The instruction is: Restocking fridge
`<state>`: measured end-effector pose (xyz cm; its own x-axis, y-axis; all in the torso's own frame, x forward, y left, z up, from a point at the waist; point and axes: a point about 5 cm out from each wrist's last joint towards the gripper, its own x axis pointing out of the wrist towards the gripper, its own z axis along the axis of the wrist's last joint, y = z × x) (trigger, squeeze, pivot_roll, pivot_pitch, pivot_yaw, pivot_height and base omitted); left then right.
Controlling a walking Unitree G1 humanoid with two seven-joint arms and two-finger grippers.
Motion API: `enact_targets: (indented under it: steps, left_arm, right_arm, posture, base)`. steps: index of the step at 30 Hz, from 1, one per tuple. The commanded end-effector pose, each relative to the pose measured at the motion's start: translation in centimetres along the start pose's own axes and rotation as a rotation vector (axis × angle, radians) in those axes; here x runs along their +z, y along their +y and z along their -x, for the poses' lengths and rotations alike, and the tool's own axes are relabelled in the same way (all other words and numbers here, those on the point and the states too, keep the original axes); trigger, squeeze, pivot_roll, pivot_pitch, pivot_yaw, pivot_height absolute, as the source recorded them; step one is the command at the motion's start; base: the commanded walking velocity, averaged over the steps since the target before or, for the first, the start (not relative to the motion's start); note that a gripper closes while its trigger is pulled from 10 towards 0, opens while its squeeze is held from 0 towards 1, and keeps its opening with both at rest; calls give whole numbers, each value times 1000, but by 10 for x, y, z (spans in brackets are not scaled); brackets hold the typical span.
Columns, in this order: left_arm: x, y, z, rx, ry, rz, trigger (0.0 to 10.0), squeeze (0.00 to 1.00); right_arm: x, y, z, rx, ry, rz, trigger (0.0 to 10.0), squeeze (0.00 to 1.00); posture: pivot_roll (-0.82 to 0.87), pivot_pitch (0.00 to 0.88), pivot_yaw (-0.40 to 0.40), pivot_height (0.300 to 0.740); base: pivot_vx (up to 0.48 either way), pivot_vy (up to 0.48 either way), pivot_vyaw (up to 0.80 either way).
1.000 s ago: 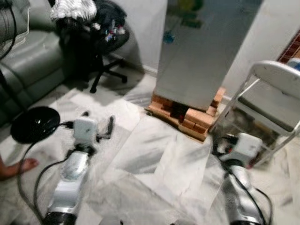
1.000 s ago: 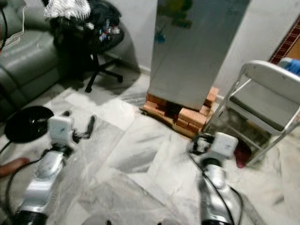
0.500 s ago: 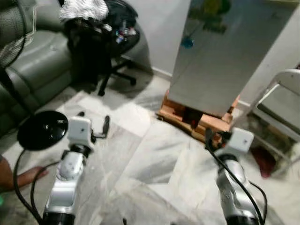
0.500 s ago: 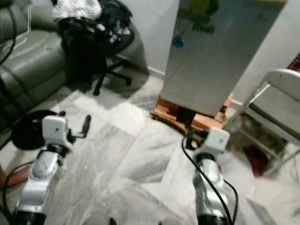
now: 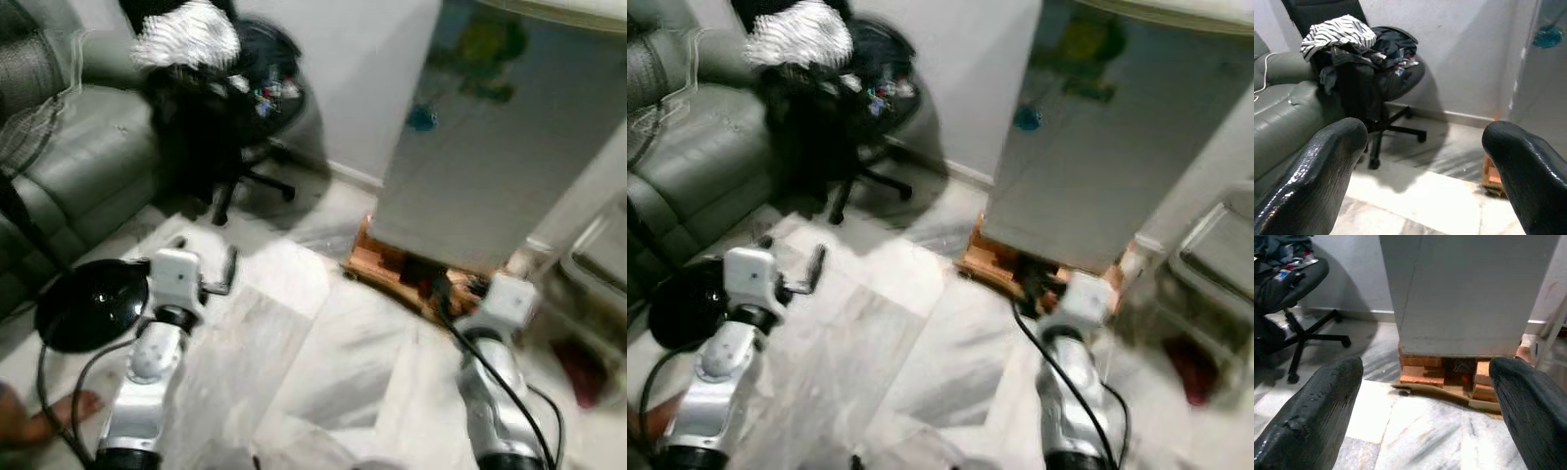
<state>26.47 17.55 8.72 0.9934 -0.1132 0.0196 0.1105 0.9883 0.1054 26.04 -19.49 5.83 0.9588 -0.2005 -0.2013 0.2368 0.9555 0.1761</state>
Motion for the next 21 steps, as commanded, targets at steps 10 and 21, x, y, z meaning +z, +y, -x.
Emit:
enact_targets:
  steps: [10, 21]
  left_arm:
    - [5, -9, -5, -41, -22, 2, 10000, 0]
    - [7, -9, -6, -41, -18, 10, 10000, 0]
  right_arm:
    - [3, -10, -1, -33, -17, 4, 10000, 0]
    - [3, -10, -2, -37, -22, 2, 10000, 0]
  posture:
    - [65, 49, -22, 740]
    - [69, 54, -15, 740]
  base:
    - [462, 0, -561]
    - [400, 173, -417]
